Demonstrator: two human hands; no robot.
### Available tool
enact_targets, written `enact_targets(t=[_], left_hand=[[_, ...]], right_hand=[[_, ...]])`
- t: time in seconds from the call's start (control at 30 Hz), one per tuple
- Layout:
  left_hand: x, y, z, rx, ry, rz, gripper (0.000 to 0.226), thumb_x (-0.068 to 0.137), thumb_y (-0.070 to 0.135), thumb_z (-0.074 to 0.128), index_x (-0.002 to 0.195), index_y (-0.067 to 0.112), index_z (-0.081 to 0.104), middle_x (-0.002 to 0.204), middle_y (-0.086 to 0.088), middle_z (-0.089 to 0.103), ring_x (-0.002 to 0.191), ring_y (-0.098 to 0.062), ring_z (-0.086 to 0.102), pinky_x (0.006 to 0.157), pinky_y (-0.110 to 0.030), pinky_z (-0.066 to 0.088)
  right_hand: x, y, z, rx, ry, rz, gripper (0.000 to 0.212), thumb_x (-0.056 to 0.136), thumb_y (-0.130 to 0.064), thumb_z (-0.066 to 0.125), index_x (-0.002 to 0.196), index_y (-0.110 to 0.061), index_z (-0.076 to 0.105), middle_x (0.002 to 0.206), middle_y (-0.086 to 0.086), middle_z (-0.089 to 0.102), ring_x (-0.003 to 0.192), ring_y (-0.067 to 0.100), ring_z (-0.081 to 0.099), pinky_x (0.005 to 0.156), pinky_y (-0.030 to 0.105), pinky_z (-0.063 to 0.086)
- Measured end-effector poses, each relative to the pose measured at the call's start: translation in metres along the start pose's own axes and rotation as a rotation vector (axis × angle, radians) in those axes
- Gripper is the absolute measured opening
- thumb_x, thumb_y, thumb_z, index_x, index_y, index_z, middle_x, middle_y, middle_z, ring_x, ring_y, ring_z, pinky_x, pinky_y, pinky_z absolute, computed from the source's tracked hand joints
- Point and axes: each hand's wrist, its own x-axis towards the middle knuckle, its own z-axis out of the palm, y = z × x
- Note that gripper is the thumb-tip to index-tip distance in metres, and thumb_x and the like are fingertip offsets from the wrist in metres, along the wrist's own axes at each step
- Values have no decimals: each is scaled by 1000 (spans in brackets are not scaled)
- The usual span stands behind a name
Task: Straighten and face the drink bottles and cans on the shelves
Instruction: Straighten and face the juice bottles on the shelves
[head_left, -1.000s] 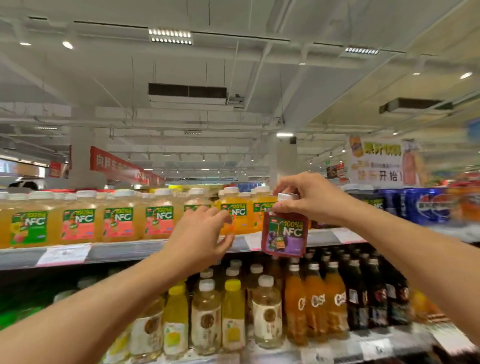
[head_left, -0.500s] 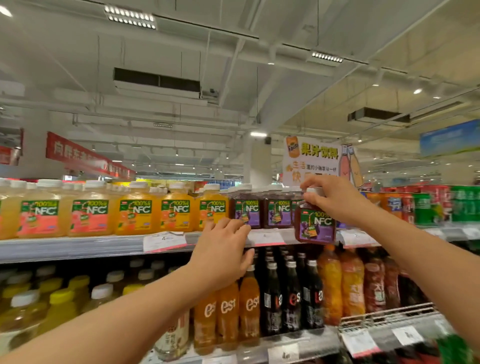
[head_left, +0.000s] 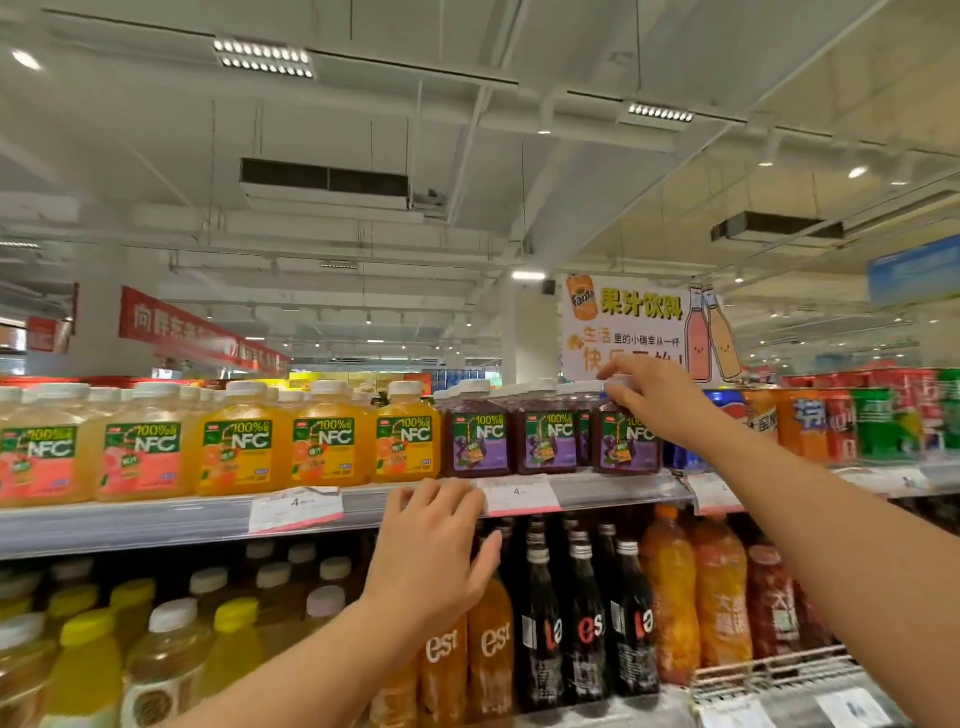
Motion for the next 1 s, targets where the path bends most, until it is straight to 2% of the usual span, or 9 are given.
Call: enact_targets(t=[0.07,0.13,0.2,0.27,0.37,0.47,0.6,0.83,1.0], left_hand=[[-1,-1,3,-4,26,-4,37,93,57,46,109,29,65,113,11,64,103,-18,57,89,-41,45],[-1,0,5,0,45,-10,37,93,57,46,110,29,65,114,11,64,104,-17,57,89,-41,44],[-2,1,6,-9,64,-18,38,93,56,46,110,29,65,115,11,65,105,-17,57,89,-41,44],[-3,2,7,-27,80,-27,38,93,56,46,110,29,66,115,11,66,106,-17,58,89,-42,44],[-3,2,7,-36,68,-44,37,94,56,45,110,30,65,115,12,65,107,-16,57,90,-41,43],[-2,2,4,-45,41,-55,38,94,58,42,110,31,64,116,13,63,108,-15,54,91,-40,40],[0,2,1,-59,37,-66,37,95,60,40,107,33,62,114,15,60,105,-14,51,88,-39,36],[-1,3,4,-72,53,-79,38,95,58,41,110,32,64,114,15,62,106,-13,52,91,-39,40],[-1,2,5,-74,63,-81,35,95,58,42,107,33,64,110,16,61,104,-12,52,89,-38,40]], right_hand=[[-2,2,9,72,65,21,35,100,-24,60,134,-18,57,138,8,61,122,30,59,99,42,47],[-8,4,19,133,192,88,39,98,-29,64,131,-14,51,131,10,61,113,31,60,88,41,49],[-19,5,32,49,359,162,41,95,-41,65,122,-15,48,123,10,59,106,31,58,77,40,50],[-31,4,43,-116,434,198,48,93,-50,63,125,-17,50,125,10,57,110,31,56,75,42,53],[-43,7,63,-207,313,234,69,90,-56,64,145,-21,43,140,9,49,118,32,56,77,42,55],[-55,16,83,-57,276,240,76,92,-50,65,156,-26,31,140,11,53,113,33,61,81,42,54],[-59,24,89,118,333,338,84,86,-54,71,152,-17,34,128,13,67,111,36,64,87,46,54],[-44,33,72,304,141,364,73,84,-46,78,143,-16,49,128,6,68,116,26,64,101,45,51],[-42,34,72,324,125,385,70,83,-46,79,139,-15,51,124,5,69,112,25,65,99,47,52]])
